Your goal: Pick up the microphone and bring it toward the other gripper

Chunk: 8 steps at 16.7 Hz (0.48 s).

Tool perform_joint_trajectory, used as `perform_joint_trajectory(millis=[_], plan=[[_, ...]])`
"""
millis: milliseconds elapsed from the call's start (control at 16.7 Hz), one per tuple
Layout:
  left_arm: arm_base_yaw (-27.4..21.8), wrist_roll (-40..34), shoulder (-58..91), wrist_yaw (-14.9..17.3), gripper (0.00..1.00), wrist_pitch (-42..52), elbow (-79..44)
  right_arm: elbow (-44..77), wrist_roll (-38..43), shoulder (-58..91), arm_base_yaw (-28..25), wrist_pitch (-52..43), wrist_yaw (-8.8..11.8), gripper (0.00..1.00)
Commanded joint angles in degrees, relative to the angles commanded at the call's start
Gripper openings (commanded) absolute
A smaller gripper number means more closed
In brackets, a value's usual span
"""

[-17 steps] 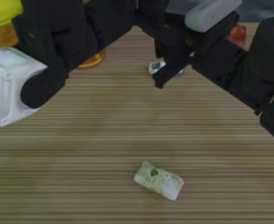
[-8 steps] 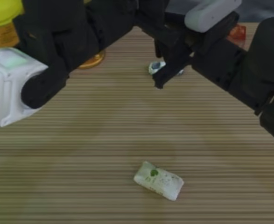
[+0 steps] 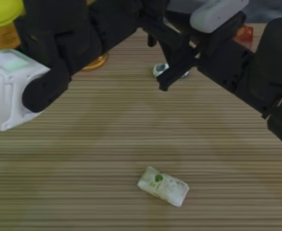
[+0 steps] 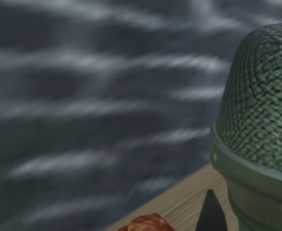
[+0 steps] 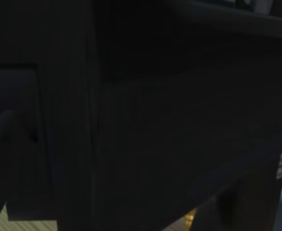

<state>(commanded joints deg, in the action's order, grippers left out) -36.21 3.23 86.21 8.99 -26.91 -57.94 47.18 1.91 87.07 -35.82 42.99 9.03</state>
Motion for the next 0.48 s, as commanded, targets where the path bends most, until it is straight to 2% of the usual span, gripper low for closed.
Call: perform_joint_trajectory(millis=[300,480], plan=[[0.00,0.00,0.00,0.00,0.00,0.00,0.00,0.00,0.00,0.00,0.00,0.00,0.00,0.98],[0.00,0.00,0.00,0.00,0.00,0.00,0.00,0.00,0.00,0.00,0.00,0.00,0.00,1.00]])
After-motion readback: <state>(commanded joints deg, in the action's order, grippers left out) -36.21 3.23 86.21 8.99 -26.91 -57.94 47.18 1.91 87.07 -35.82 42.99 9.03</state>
